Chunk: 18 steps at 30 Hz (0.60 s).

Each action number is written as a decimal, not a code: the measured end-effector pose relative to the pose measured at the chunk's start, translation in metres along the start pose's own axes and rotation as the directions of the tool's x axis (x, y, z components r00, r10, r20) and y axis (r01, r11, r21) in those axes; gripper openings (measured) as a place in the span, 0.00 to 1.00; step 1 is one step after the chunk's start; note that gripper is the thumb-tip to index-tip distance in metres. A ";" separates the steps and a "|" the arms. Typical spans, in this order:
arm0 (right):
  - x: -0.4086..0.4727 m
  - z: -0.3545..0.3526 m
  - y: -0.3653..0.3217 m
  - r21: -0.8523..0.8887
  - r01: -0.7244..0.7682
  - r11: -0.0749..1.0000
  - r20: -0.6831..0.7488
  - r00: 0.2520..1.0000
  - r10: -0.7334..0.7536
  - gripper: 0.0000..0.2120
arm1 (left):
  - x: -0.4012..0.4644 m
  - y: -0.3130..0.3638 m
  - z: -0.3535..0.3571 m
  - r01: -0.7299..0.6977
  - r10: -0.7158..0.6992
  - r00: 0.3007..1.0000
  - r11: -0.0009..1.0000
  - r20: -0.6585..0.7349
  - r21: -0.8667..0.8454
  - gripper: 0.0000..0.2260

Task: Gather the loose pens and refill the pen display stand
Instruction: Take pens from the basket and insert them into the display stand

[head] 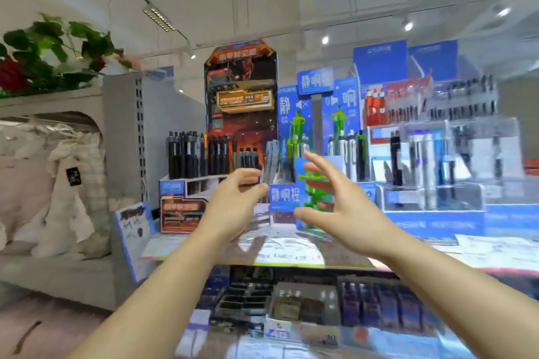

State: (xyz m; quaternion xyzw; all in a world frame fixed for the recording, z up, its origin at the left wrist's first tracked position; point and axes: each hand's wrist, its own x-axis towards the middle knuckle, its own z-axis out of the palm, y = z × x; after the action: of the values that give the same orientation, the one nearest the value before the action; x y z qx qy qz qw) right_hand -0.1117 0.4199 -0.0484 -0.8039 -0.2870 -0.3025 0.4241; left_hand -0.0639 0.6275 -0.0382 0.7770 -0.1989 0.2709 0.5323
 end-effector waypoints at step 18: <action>-0.306 -0.430 0.038 -0.368 -0.560 0.743 -0.382 0.819 0.429 0.36 | -0.144 0.226 0.418 -0.124 0.233 0.772 0.968 0.592 -0.220 0.21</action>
State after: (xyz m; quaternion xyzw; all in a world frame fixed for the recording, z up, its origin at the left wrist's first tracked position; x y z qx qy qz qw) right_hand -0.3889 -0.0284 -0.0947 -0.8788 0.0807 -0.3448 0.3199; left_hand -0.2227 0.1598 -0.0868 0.7523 -0.4559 0.0360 0.4742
